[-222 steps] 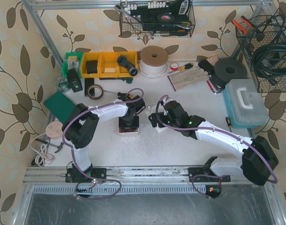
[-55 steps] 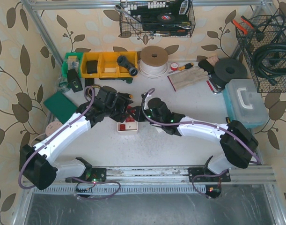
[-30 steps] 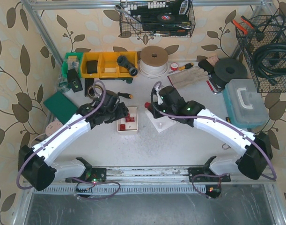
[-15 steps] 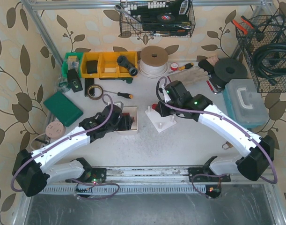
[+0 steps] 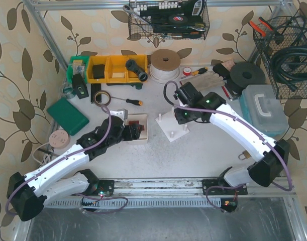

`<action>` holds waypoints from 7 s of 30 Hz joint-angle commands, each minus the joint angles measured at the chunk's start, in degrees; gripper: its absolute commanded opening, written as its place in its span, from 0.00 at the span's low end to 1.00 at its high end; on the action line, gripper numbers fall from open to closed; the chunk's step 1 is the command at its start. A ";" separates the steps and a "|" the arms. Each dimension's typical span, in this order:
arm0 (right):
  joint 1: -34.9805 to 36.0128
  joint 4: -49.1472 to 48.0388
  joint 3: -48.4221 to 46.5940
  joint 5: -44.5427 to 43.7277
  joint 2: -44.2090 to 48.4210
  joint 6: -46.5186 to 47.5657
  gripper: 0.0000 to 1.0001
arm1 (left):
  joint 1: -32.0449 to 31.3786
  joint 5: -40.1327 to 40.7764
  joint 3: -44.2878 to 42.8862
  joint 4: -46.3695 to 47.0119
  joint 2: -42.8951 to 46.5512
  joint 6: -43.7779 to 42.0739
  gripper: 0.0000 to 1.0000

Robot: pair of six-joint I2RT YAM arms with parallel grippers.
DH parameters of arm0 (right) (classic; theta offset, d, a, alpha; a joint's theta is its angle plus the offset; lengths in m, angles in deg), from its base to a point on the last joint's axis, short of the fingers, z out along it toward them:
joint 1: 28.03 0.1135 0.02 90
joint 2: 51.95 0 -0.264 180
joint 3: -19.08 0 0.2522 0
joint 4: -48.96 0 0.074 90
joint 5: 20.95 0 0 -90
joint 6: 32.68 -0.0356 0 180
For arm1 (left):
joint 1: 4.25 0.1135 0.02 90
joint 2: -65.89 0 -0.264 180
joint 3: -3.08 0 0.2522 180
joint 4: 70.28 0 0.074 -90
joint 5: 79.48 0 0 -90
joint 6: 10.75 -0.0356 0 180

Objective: Install the large spring

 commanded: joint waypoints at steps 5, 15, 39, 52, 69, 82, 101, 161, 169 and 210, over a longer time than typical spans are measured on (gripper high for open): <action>-3.60 5.43 -7.23 -2.98 -8.98 6.59 0.00 | -0.78 1.55 3.19 6.12 2.65 0.47 0.82; -8.80 8.85 -21.07 1.64 -23.86 12.62 0.00 | -0.78 4.55 5.52 8.81 5.31 0.50 0.81; -11.90 21.39 -39.70 6.46 -40.28 18.49 0.00 | -0.78 8.72 10.52 14.26 10.22 1.02 0.90; -11.99 21.67 -41.42 6.08 -43.48 19.37 0.00 | -0.83 9.14 10.53 14.18 9.79 1.54 0.90; -11.92 21.97 -43.69 7.50 -46.88 19.20 0.00 | -0.77 9.82 10.30 14.18 9.00 1.64 0.90; -11.93 21.52 -43.87 8.57 -49.48 19.16 0.00 | -0.71 10.27 10.18 13.82 8.83 1.98 0.90; -12.18 25.45 -49.34 5.62 -56.29 18.13 0.00 | -0.70 11.07 11.01 13.91 10.30 2.24 0.90; -5.54 -63.10 48.47 1.65 26.65 -24.50 0.77 | 2.67 -4.29 -26.05 -22.04 -32.03 -3.39 0.75; -5.21 -62.54 46.64 4.85 24.69 -20.65 0.75 | 5.87 -2.58 -28.01 -24.52 -36.14 -4.66 0.68; -5.21 -67.25 48.13 6.69 23.51 -19.84 0.75 | 5.99 0.29 -36.42 -20.03 -57.80 0.23 0.55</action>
